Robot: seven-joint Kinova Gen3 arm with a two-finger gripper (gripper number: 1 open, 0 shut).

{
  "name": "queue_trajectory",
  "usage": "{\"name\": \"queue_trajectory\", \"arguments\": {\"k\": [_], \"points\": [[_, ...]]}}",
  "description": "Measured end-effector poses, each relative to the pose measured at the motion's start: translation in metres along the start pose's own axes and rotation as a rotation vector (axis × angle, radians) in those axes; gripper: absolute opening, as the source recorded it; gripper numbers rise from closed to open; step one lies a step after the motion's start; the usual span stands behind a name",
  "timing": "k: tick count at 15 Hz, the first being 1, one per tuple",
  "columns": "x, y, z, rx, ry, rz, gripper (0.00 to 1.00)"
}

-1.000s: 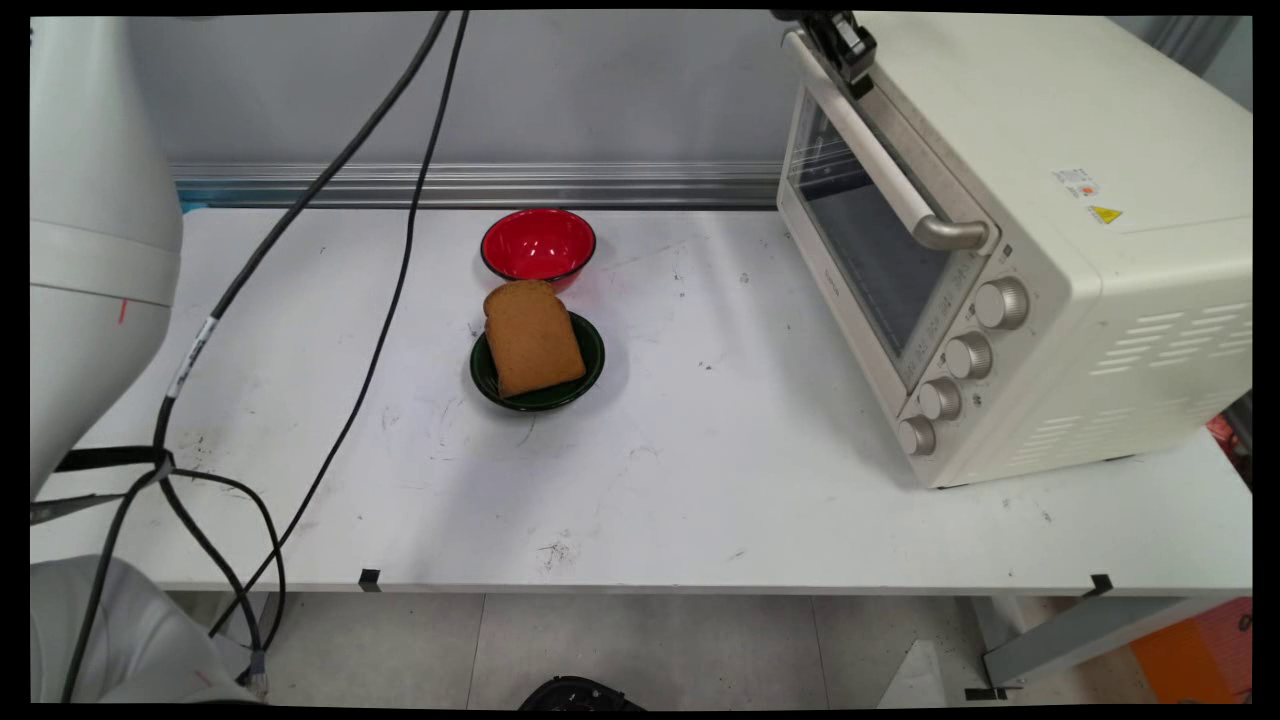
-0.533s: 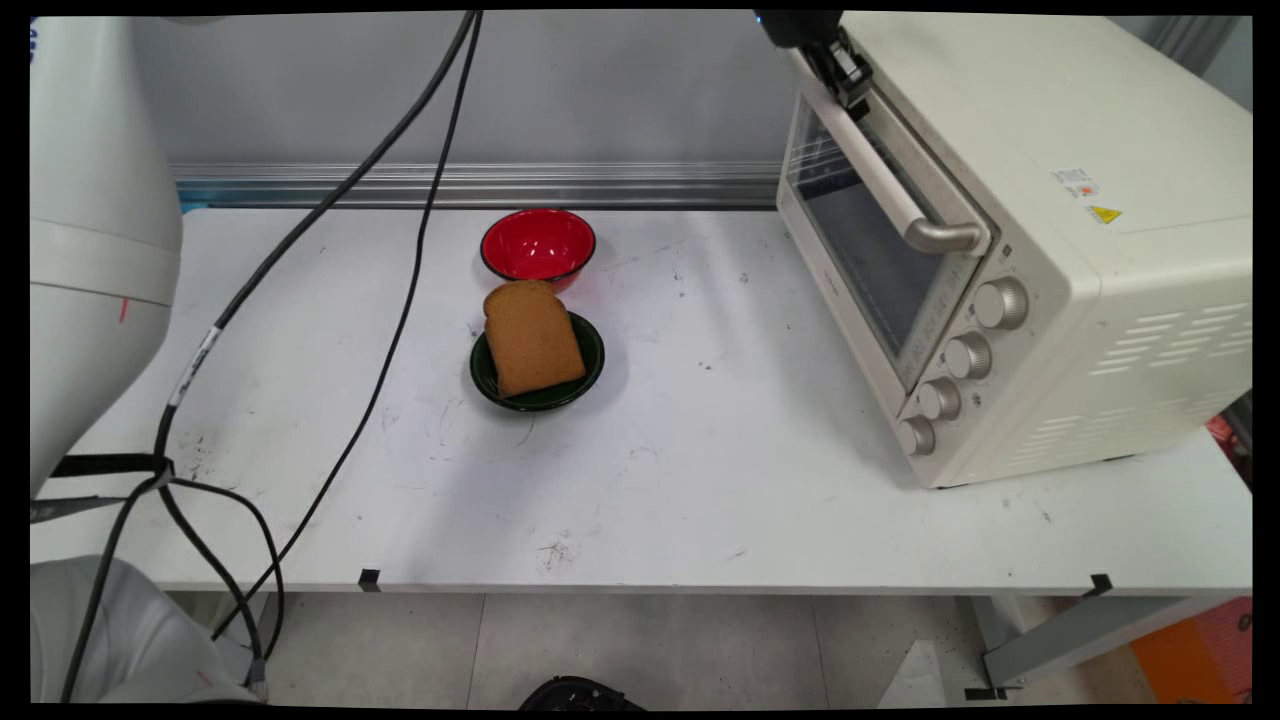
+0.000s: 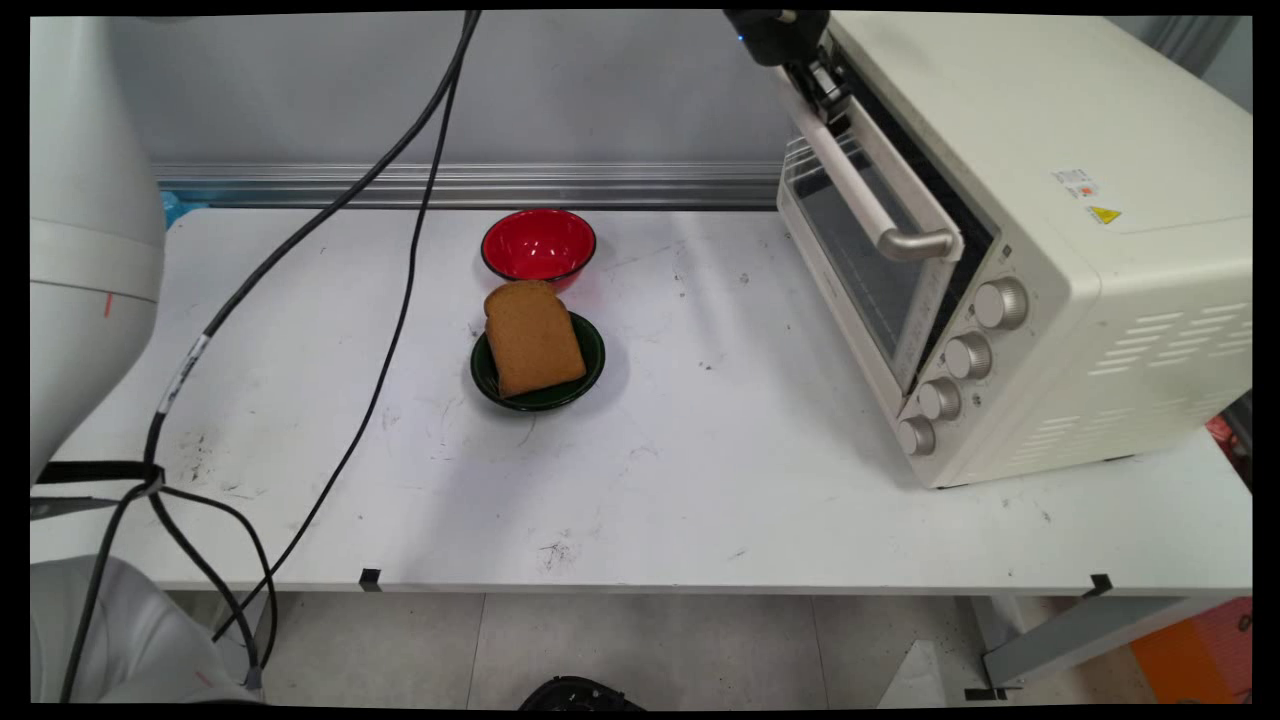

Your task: Open the oven

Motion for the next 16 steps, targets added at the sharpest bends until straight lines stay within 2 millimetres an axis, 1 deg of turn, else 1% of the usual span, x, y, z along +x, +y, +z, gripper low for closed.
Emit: {"name": "queue_trajectory", "arguments": {"k": [9, 11, 16], "points": [[-0.044, 0.003, -0.019, 0.031, -0.013, -0.009, 0.00], [-0.054, 0.005, -0.022, 0.034, -0.018, -0.005, 0.00], [-0.085, 0.015, -0.032, 0.045, -0.032, 0.003, 0.00]]}}
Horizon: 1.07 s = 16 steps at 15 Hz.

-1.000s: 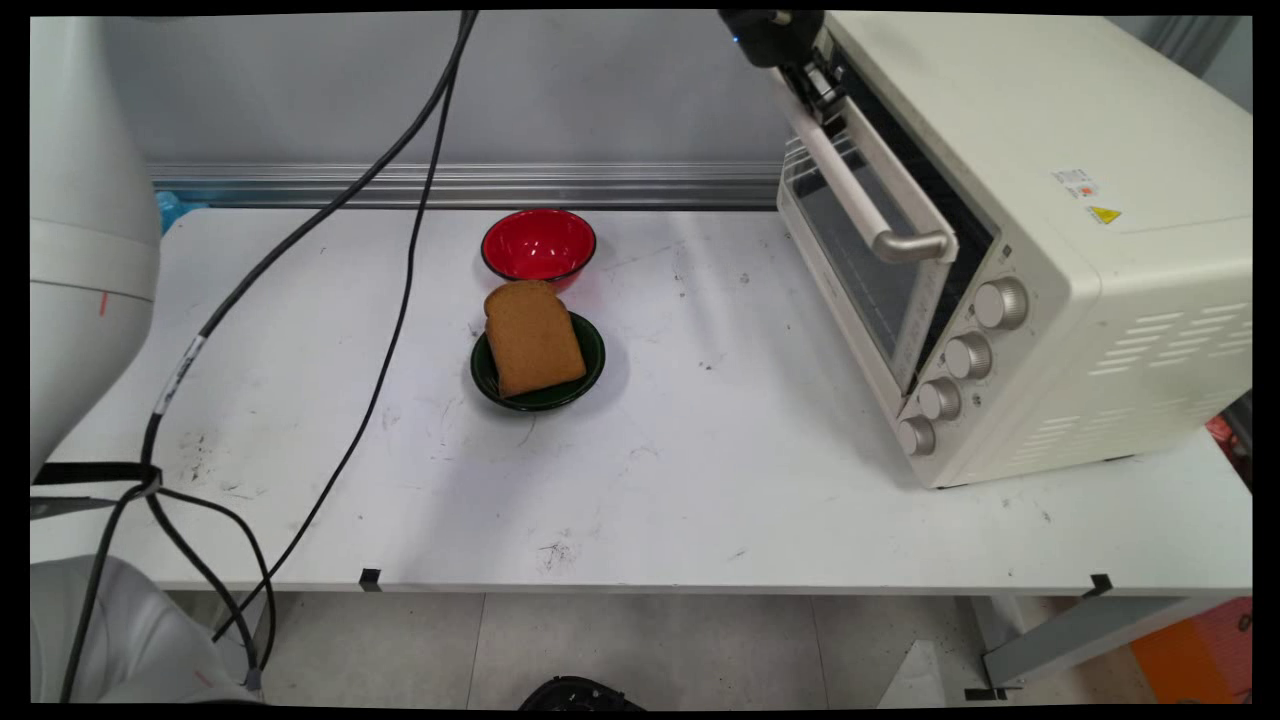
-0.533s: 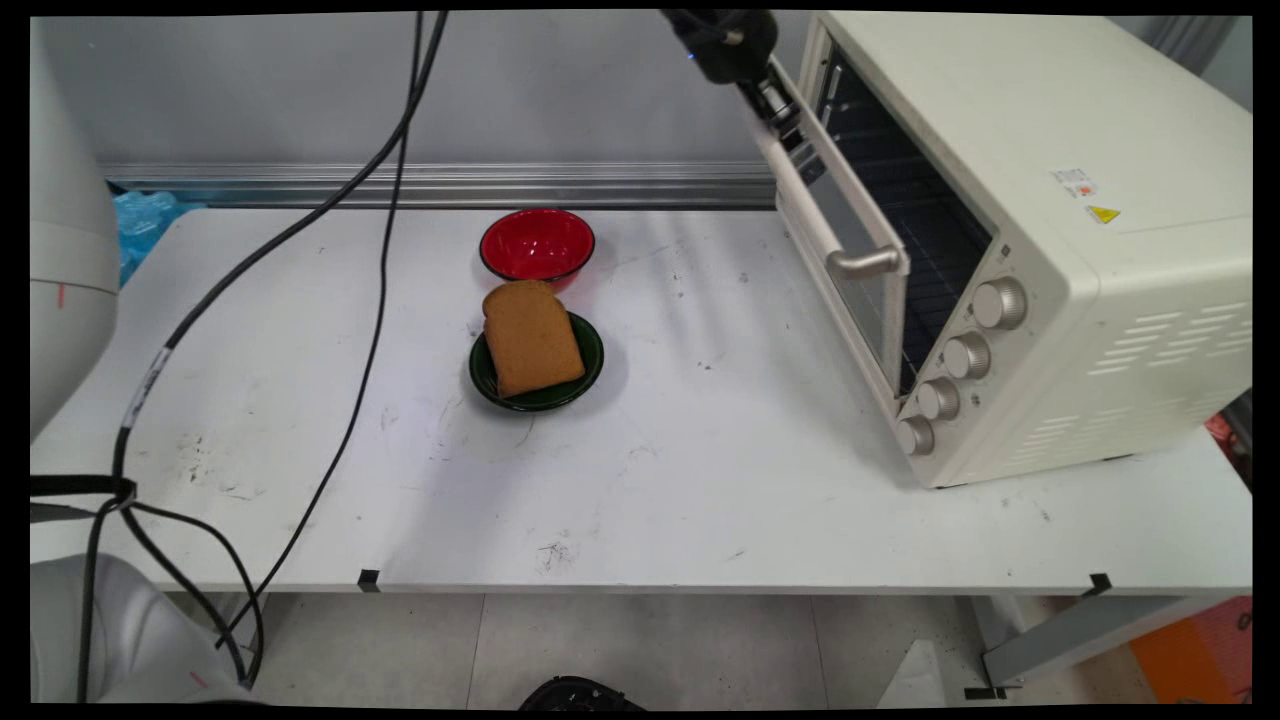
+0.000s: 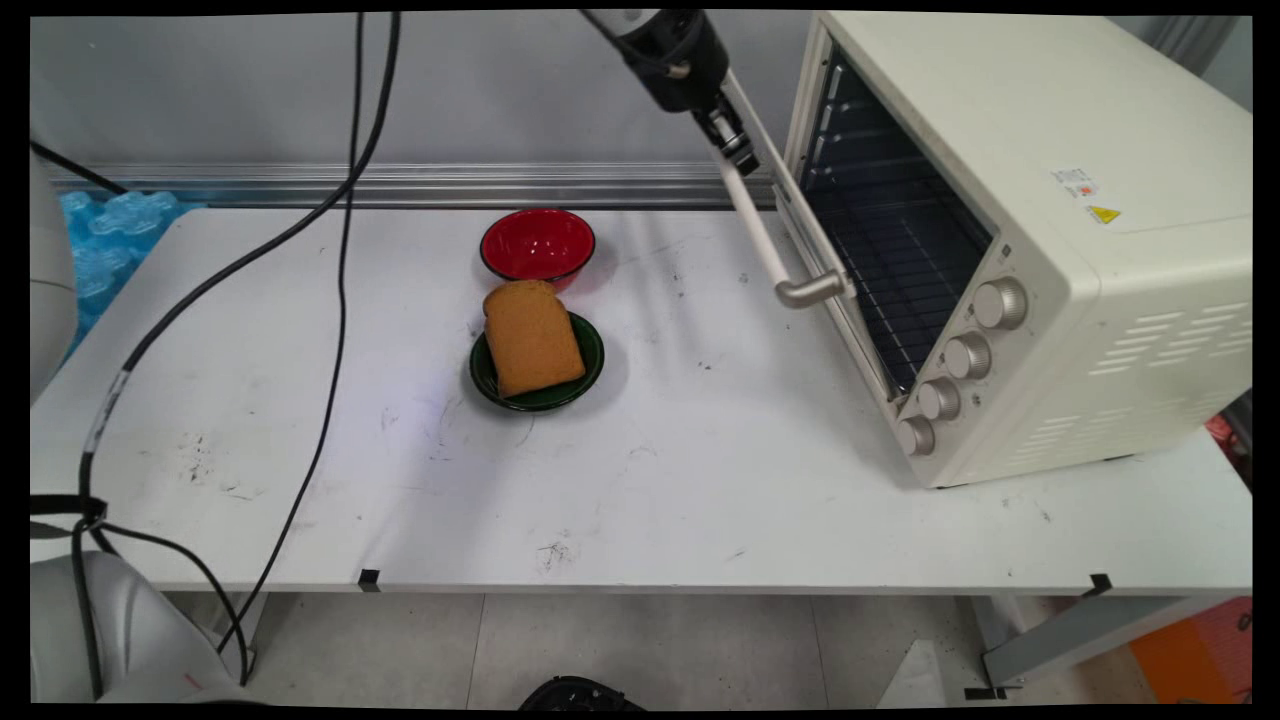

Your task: Open the oven

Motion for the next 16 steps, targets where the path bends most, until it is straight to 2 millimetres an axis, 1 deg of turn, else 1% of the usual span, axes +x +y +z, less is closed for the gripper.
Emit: {"name": "queue_trajectory", "arguments": {"k": [5, 9, 11, 16], "points": [[-0.028, 0.012, -0.005, 0.003, -0.015, -0.007, 0.00], [-0.050, 0.019, -0.004, 0.006, -0.025, -0.006, 0.00], [-0.063, 0.023, -0.001, 0.010, -0.030, -0.001, 0.00], [-0.089, 0.027, 0.009, 0.025, -0.025, 0.019, 0.00]]}}
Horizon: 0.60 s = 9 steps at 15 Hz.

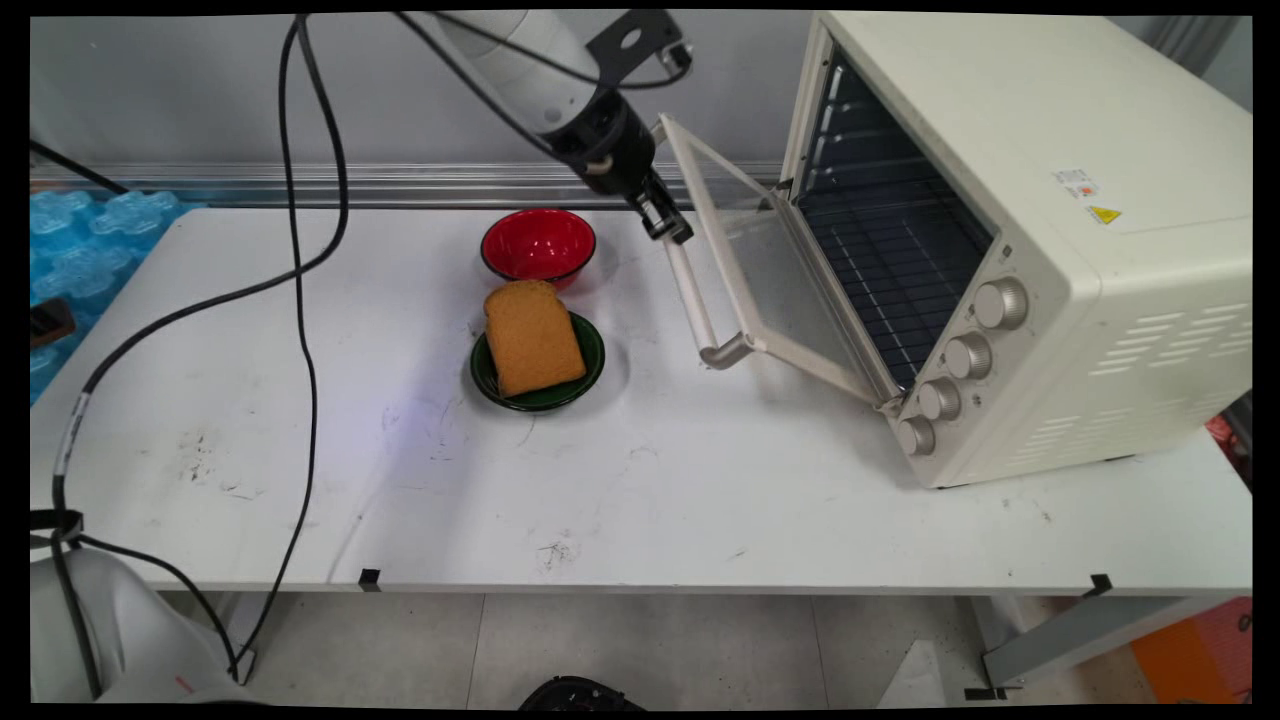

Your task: Open the oven

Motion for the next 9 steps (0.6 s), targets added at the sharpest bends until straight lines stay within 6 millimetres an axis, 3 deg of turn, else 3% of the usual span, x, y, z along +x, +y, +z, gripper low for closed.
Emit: {"name": "queue_trajectory", "arguments": {"k": [9], "points": [[-0.049, 0.008, 0.028, 0.001, 0.014, 0.051, 0.00]]}}
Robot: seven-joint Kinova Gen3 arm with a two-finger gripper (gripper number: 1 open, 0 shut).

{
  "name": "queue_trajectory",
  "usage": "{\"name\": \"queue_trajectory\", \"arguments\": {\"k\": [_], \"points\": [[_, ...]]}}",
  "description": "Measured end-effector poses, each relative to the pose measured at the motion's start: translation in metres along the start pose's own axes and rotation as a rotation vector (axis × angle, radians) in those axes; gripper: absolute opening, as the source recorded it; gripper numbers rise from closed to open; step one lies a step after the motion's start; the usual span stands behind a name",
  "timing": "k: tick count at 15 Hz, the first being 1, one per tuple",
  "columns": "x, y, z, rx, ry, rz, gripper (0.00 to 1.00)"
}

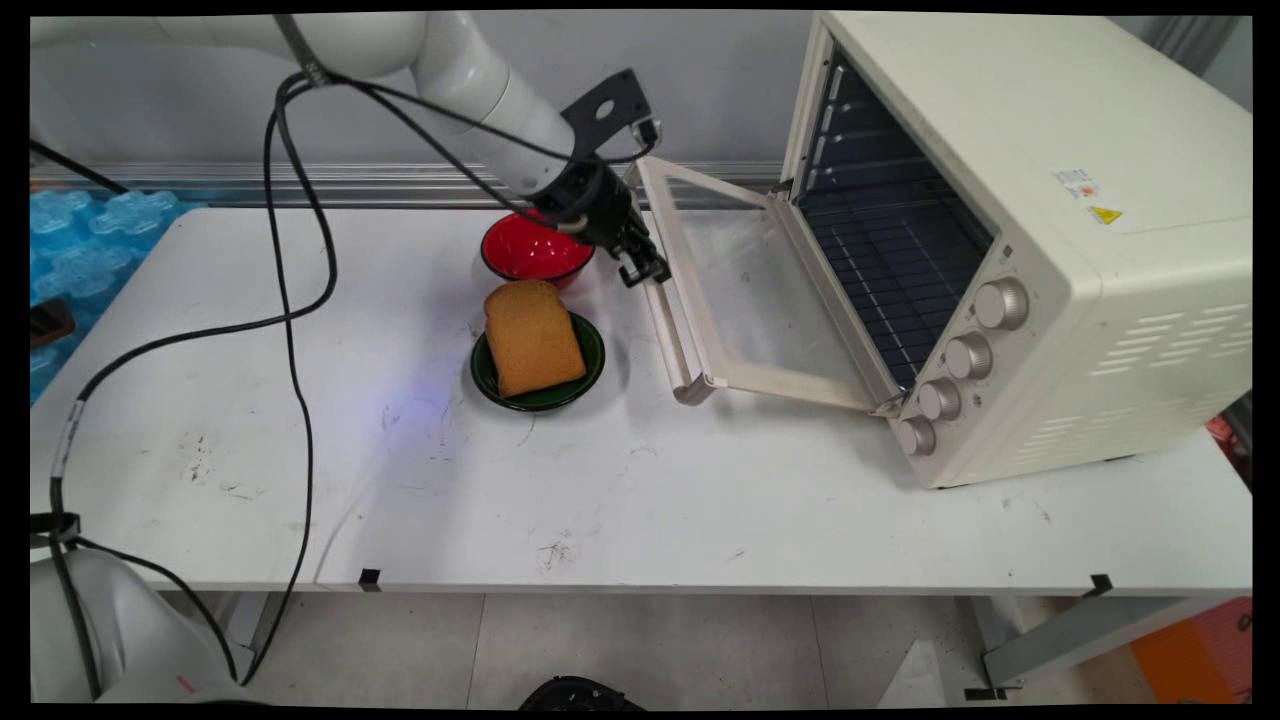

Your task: Open the oven

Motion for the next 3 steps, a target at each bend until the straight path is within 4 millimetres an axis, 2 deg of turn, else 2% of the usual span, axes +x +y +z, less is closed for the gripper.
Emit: {"name": "queue_trajectory", "arguments": {"k": [3], "points": [[-0.0110, 0.0025, 0.0023, -0.002, -0.004, 0.012, 0.00]]}}
